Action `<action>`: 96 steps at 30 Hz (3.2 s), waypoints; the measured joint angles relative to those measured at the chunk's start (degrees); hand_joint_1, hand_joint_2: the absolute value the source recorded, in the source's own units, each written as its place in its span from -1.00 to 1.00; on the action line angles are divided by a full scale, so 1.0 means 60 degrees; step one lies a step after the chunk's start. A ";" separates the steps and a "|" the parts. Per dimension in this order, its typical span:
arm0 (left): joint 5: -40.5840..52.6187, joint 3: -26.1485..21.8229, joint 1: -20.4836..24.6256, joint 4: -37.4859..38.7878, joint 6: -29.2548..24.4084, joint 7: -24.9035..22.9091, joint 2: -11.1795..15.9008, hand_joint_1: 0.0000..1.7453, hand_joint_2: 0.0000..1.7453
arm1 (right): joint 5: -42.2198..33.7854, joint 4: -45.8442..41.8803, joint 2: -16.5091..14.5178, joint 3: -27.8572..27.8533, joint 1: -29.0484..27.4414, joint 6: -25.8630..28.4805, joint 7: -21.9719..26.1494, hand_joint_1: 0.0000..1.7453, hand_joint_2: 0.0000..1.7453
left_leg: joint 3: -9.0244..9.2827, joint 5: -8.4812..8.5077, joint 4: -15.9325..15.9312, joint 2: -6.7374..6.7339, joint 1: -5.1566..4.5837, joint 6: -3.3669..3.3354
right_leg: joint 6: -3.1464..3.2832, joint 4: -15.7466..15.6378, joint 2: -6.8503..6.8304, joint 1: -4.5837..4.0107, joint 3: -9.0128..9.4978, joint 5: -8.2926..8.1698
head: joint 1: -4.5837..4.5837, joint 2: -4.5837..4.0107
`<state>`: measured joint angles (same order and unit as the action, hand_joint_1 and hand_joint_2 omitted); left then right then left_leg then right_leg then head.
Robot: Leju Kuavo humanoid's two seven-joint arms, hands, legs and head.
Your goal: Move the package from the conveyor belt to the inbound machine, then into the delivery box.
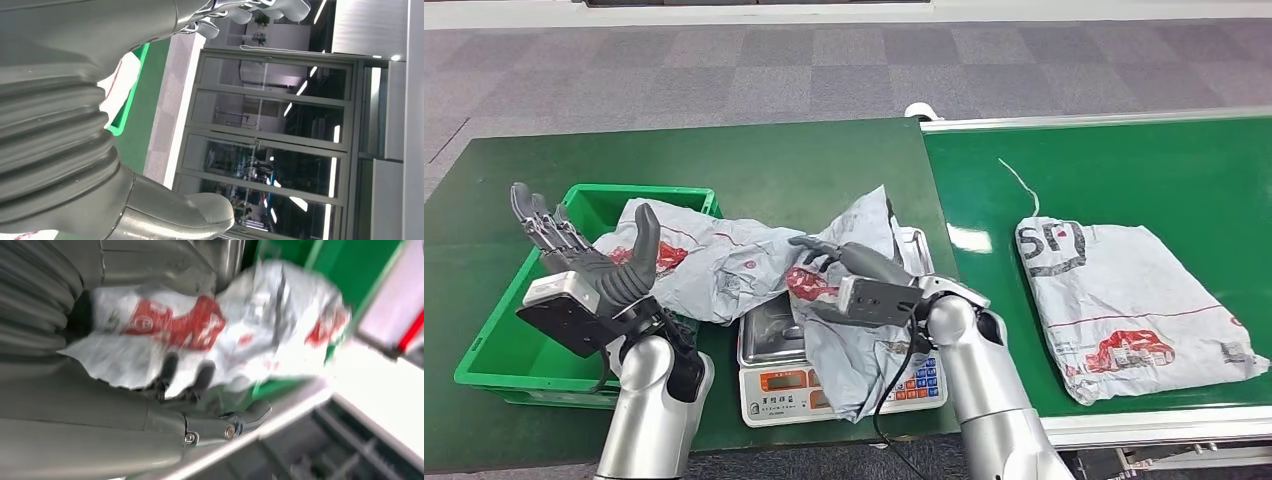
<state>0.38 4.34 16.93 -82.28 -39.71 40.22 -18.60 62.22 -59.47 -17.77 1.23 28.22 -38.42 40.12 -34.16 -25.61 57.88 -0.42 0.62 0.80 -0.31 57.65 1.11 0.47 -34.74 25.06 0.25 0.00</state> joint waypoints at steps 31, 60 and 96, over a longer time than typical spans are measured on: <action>-0.0269 -0.0009 0.0326 0.1362 0.2790 -0.0005 0.0008 -1.00 1.00 | -0.4879 -0.2684 0.1404 -0.1096 -0.1300 0.0000 0.0003 -1.00 1.00 | -0.0005 -0.0005 0.0000 0.0001 -0.0003 -0.0007 | -0.0005 -0.0005 0.0001 0.0003 -0.0001 0.0000 | 0.0001 0.0000; 0.6723 0.3104 0.2035 0.6869 0.5322 -0.2127 0.0168 -1.00 1.00 | -0.5992 -0.5132 0.1671 -0.4299 -0.3719 0.0000 0.0002 -1.00 1.00 | -0.0010 -0.0026 0.0001 -0.0016 -0.0021 -0.0037 | -0.0022 -0.0014 0.0009 0.0029 0.0003 0.0008 | -0.0001 0.0000; 0.7857 0.3723 0.1991 0.6949 0.4427 -0.1527 0.0089 1.00 1.00 | -0.6078 -0.5180 0.1626 -0.4566 -0.4491 0.0000 0.0002 -1.00 1.00 | -0.0003 -0.0036 0.0001 0.0000 -0.0023 -0.0051 | -0.0037 -0.0014 -0.0006 0.0030 0.0023 0.0020 | -0.0001 0.0000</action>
<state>47.52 26.68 28.88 -40.58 -13.15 31.05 -18.06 25.75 -90.55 -8.02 -26.16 1.27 -38.42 40.13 -34.18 -25.82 57.88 -0.43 0.48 0.50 -0.54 57.56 1.07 0.65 -34.60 25.18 0.24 0.00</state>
